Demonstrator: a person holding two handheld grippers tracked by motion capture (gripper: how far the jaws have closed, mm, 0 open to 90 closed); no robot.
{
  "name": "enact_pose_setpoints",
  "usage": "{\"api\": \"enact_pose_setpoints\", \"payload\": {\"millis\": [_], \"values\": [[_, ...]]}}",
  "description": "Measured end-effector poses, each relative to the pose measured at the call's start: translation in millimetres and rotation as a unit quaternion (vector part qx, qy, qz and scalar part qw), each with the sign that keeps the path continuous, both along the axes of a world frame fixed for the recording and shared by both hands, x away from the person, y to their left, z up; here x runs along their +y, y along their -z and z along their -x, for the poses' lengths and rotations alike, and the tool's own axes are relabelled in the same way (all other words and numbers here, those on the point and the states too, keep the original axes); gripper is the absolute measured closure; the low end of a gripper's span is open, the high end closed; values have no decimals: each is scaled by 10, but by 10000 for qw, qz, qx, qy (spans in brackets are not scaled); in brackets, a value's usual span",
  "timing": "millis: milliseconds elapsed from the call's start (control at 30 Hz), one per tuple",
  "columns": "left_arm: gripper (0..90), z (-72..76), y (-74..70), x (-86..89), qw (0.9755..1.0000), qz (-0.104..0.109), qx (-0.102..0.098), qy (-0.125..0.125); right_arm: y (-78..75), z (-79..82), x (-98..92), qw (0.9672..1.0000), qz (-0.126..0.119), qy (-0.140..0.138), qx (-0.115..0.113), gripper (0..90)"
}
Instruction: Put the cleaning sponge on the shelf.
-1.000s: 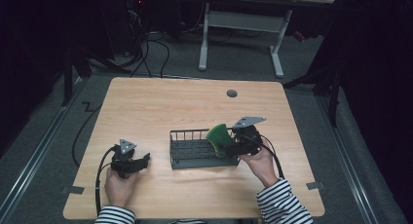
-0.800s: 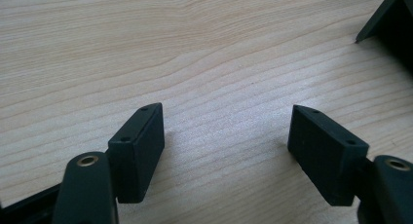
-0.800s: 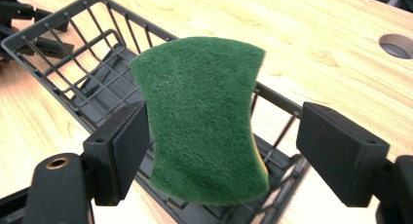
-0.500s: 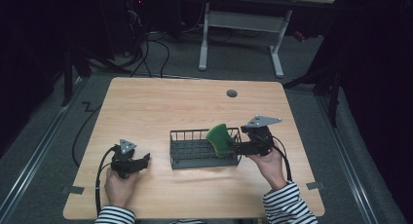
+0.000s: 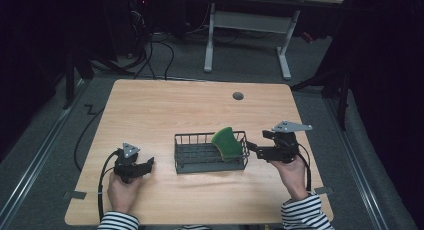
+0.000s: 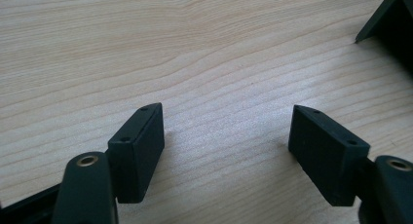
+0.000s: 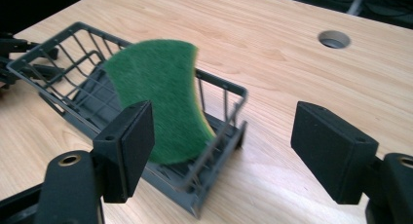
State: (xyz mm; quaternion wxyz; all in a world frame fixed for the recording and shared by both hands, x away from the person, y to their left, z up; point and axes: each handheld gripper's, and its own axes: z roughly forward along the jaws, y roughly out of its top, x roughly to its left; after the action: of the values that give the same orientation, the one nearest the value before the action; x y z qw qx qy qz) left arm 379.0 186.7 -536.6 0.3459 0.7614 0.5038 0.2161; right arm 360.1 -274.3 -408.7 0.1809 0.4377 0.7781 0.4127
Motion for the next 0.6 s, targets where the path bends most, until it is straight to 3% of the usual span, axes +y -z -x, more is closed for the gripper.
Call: {"api": "enact_pose_setpoints", "payload": {"millis": [600], "values": [[297, 0, 0, -3, 10000, -15, 0, 2, 125, 275, -514, 9978, -326, 570, -52, 256]]}}
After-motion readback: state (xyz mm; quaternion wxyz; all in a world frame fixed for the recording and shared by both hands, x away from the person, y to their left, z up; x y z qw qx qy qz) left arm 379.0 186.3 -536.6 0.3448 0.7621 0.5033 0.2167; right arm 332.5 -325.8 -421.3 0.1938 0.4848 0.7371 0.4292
